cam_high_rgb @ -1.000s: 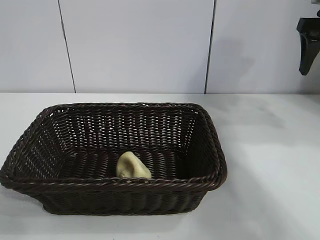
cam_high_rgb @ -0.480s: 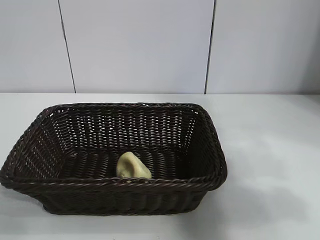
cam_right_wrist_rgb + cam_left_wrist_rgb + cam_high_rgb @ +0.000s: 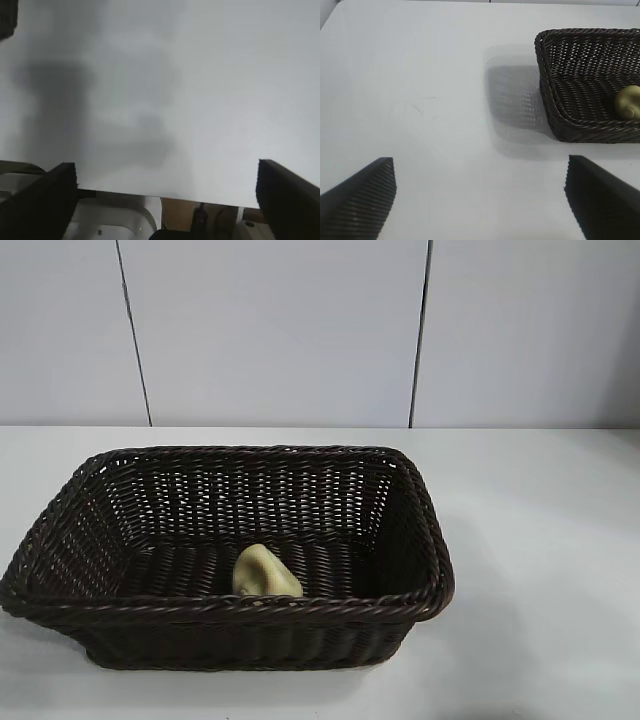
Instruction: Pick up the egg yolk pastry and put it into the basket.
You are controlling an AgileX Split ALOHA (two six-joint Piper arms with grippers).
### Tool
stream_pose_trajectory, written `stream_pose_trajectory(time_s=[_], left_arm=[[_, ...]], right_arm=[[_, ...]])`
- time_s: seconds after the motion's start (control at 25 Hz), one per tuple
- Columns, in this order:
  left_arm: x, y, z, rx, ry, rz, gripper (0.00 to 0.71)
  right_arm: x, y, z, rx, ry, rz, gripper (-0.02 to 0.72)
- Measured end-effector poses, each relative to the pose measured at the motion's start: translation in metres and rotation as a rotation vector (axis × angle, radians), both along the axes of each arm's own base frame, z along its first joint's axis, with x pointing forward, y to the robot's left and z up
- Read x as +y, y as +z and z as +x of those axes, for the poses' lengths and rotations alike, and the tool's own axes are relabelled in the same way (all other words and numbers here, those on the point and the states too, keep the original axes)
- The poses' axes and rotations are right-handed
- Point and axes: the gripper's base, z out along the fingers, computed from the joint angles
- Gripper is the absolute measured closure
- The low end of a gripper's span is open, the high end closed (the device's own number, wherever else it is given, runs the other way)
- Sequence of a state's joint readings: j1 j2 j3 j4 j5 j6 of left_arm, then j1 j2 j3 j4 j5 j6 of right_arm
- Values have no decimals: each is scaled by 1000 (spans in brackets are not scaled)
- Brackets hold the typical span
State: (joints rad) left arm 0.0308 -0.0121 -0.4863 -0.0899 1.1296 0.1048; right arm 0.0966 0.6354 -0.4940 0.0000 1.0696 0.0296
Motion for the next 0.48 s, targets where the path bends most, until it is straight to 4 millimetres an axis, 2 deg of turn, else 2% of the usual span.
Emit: stream_pose_trajectory(time_s=[0.48], left_arm=[[0, 0, 0, 0, 0, 0, 46]], right_arm=[[-7, 19, -58, -416, -2, 29, 9]])
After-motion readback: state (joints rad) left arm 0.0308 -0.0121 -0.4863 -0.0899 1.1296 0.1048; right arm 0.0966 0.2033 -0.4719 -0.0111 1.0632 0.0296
